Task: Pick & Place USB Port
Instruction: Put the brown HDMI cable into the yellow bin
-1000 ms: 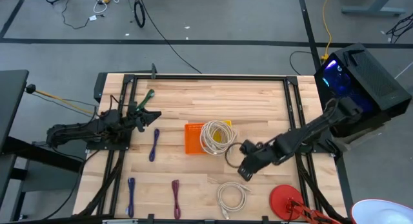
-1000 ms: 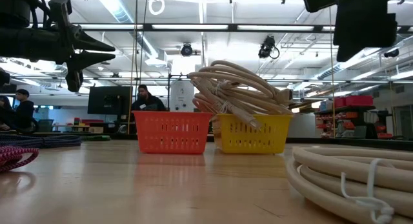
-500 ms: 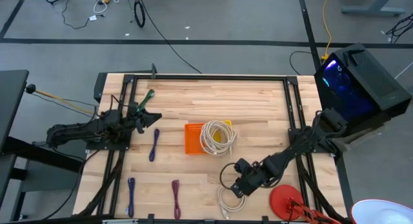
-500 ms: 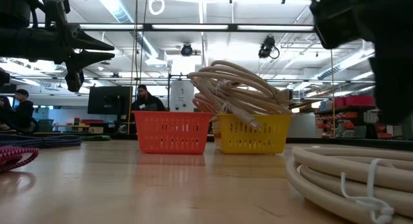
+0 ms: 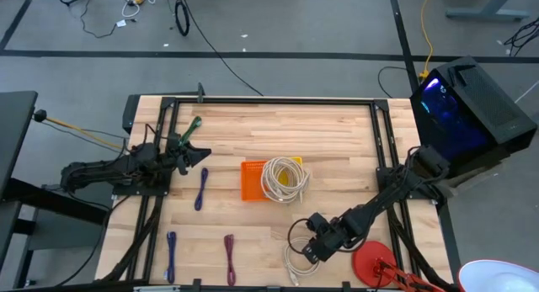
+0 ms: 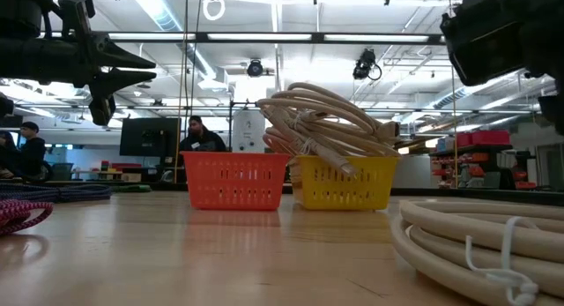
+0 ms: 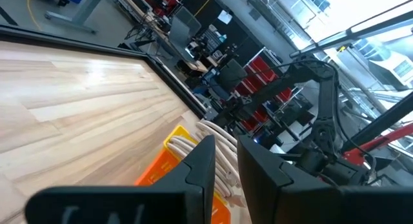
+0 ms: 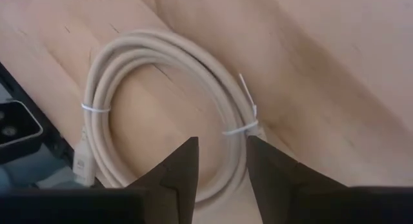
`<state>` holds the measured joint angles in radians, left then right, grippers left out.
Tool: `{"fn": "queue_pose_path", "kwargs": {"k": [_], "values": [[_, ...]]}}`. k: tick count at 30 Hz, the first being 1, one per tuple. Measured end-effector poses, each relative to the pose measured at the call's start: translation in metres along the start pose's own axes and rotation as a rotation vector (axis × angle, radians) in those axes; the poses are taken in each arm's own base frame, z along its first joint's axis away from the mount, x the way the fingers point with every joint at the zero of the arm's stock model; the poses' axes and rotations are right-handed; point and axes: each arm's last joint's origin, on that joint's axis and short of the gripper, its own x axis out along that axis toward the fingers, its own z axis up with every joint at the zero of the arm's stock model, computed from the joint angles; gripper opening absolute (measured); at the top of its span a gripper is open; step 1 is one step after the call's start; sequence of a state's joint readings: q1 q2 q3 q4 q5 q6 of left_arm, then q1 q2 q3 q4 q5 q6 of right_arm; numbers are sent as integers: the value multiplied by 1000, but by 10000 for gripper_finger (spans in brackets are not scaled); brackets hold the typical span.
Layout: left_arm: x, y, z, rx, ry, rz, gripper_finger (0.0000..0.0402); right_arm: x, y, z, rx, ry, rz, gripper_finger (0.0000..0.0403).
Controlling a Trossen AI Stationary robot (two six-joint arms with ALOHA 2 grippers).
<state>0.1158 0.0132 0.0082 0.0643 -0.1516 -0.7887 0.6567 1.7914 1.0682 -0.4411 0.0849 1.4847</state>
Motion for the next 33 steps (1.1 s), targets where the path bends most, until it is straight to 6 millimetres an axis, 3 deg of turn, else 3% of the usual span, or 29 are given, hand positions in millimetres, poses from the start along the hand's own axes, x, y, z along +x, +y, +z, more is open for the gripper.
{"fn": "queue_pose_path", "kwargs": {"k": [10, 25, 33], "values": [[0, 0, -1, 0, 20, -16, 69, 23, 5, 10, -13, 35, 52, 130], [0, 0, -1, -8, 23, -14, 69, 13, 0, 20, -5, 13, 27, 130], [0, 0, -1, -1, 26, -13, 69, 19, -9, 18, -2, 131, -72, 130]]}}
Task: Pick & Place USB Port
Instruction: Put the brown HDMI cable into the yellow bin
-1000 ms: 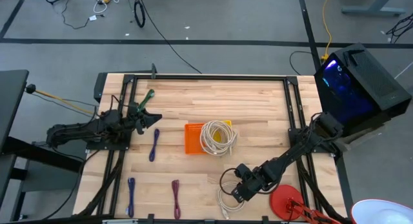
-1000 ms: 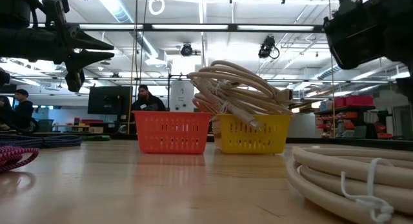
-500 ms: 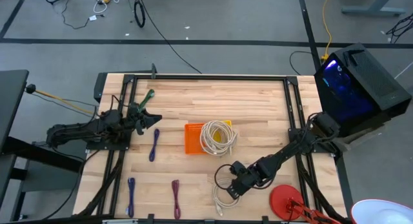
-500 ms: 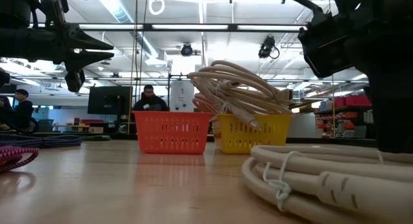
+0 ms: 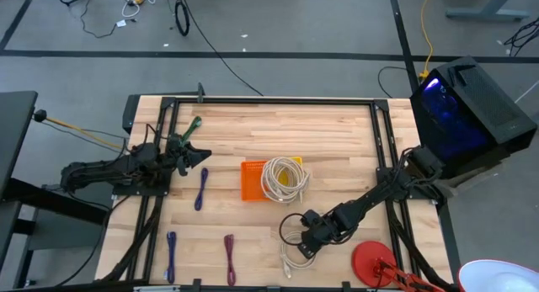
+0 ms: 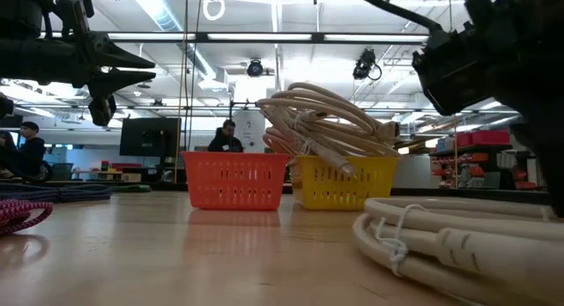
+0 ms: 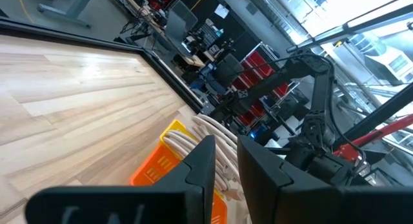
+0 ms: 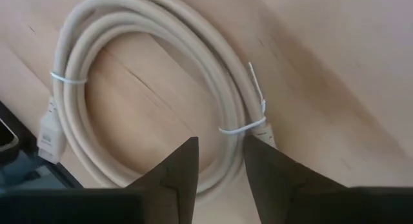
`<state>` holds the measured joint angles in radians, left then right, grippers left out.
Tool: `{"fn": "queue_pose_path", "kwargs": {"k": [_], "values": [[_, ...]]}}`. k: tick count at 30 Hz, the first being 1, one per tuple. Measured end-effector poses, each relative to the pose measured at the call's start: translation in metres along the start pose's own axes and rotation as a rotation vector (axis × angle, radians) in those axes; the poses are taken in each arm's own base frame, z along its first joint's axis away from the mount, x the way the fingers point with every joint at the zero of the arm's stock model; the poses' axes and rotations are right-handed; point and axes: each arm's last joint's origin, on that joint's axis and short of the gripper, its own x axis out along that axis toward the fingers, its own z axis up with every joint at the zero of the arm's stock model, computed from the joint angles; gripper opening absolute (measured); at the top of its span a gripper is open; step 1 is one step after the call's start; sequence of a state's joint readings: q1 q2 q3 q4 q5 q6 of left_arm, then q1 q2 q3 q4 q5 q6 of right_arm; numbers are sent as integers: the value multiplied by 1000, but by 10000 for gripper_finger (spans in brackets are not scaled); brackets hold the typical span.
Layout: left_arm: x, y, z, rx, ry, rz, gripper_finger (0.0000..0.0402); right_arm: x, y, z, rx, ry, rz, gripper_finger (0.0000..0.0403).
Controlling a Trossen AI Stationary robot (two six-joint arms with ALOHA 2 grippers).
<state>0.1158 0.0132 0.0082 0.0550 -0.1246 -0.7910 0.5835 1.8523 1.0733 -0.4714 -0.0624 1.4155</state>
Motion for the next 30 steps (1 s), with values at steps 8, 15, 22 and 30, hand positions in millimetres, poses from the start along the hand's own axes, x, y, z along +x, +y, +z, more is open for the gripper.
{"fn": "queue_pose_path", "kwargs": {"k": [8, 15, 22, 30], "values": [[0, 0, 0, 5, 2, 2, 69, 0, -10, 3, 16, 57, -87, 72], [0, 0, 0, 19, 3, 3, 69, 0, -12, 6, -6, 73, -96, 7], [0, 0, 0, 21, 4, 4, 69, -19, -17, 2, 13, -3, -123, 2], [0, 0, 0, 21, 4, 5, 69, -65, -30, -1, 33, -114, -182, 1]]}}
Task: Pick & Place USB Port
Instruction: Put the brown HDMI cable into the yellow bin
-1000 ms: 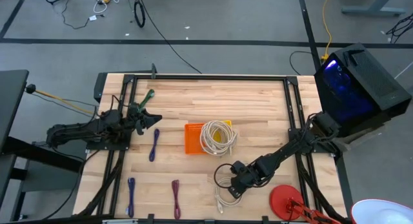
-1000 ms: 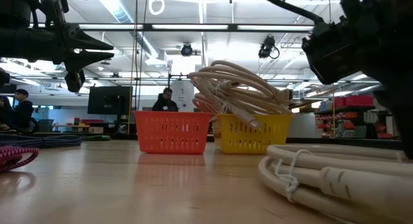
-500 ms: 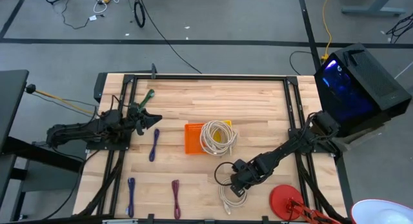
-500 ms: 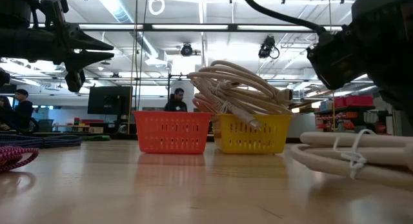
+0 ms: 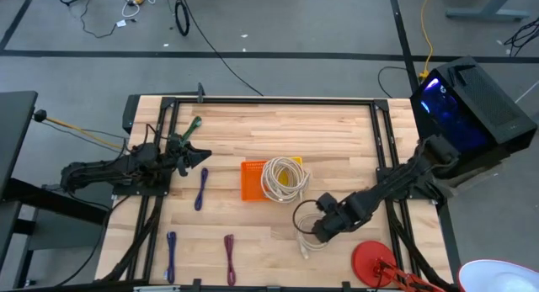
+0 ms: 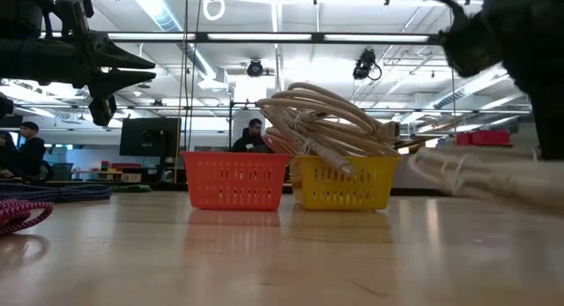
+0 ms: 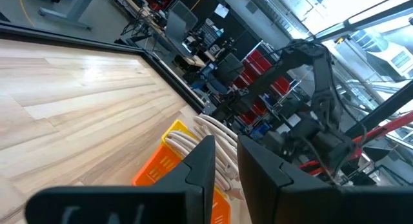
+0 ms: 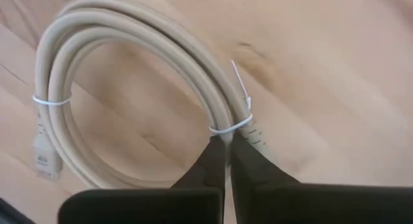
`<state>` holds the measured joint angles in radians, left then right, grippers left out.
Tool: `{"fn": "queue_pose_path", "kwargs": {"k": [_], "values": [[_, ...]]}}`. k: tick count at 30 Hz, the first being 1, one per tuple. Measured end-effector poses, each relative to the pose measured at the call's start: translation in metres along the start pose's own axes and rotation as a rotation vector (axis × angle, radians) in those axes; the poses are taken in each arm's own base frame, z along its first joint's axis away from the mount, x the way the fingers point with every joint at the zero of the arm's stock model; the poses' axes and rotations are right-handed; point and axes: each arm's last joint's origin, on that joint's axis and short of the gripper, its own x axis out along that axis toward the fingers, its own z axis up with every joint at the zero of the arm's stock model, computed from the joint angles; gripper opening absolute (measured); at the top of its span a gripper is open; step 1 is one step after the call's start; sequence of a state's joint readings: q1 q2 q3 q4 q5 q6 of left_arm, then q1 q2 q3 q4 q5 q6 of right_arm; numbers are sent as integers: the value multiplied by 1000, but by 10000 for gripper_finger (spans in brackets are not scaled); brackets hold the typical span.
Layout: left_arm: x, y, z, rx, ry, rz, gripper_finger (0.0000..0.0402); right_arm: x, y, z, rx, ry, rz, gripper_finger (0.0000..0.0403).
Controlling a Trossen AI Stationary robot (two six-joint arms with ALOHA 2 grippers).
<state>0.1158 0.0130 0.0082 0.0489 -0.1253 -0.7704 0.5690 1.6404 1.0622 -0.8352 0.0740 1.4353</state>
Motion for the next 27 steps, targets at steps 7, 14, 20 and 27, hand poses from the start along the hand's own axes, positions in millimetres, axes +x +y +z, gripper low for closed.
{"fn": "queue_pose_path", "kwargs": {"k": [7, 14, 20, 27], "values": [[0, 0, 0, 0, 0, 1, 69, -41, -28, 1, -30, -60, -56, 0], [0, 0, 0, -3, -2, 3, 69, -92, -60, 10, 35, -285, 43, 0], [0, 0, 0, -2, -6, 7, 69, -120, -84, 26, 32, -433, 102, 0], [0, 1, 1, -2, -34, 34, 69, -138, -88, 58, -6, -590, 224, 0]]}}
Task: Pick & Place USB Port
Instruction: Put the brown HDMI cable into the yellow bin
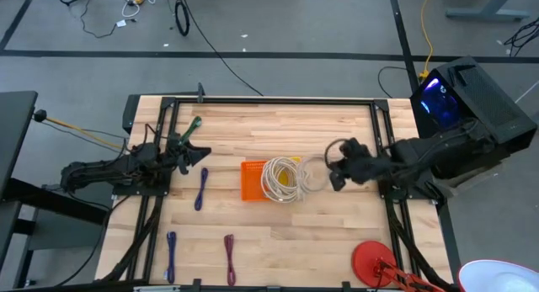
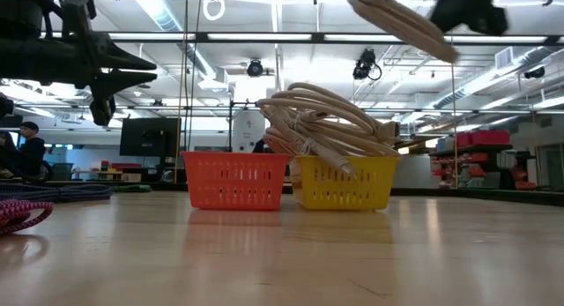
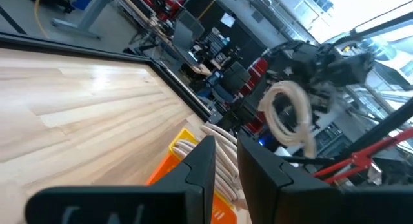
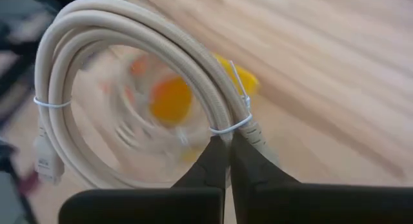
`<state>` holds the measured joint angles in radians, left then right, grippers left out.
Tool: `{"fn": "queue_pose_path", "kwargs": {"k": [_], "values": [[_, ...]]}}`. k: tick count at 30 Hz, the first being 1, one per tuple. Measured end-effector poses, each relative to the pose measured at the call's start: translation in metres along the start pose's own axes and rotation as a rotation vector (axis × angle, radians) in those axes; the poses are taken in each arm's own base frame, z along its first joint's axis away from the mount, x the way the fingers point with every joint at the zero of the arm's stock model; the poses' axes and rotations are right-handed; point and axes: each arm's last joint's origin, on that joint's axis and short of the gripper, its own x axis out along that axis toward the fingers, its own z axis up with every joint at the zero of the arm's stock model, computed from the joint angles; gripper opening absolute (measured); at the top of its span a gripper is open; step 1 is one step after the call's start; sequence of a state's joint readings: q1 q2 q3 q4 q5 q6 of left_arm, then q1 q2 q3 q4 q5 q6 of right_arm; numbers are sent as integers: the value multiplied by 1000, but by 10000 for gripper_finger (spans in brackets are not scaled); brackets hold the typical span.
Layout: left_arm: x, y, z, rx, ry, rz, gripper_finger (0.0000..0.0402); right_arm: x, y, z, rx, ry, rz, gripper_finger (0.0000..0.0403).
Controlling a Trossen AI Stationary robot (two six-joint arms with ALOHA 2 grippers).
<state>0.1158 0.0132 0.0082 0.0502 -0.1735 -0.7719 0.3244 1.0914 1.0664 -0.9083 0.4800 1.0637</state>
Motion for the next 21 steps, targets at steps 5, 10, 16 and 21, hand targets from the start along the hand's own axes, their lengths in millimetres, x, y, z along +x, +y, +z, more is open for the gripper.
{"fn": "queue_pose_path", "kwargs": {"k": [5, 10, 16, 21], "values": [[0, 0, 0, -1, -9, 10, 69, 8, 14, 25, -47, -121, 158, 0], [0, 0, 0, -6, -9, 10, 69, 27, 12, 33, -68, -89, 117, 0], [0, 0, 1, -4, -13, 10, 69, 68, 20, 36, -110, 7, 140, 0], [0, 0, 1, -4, -14, 10, 69, 92, 18, 39, -132, 90, 146, 0]]}}
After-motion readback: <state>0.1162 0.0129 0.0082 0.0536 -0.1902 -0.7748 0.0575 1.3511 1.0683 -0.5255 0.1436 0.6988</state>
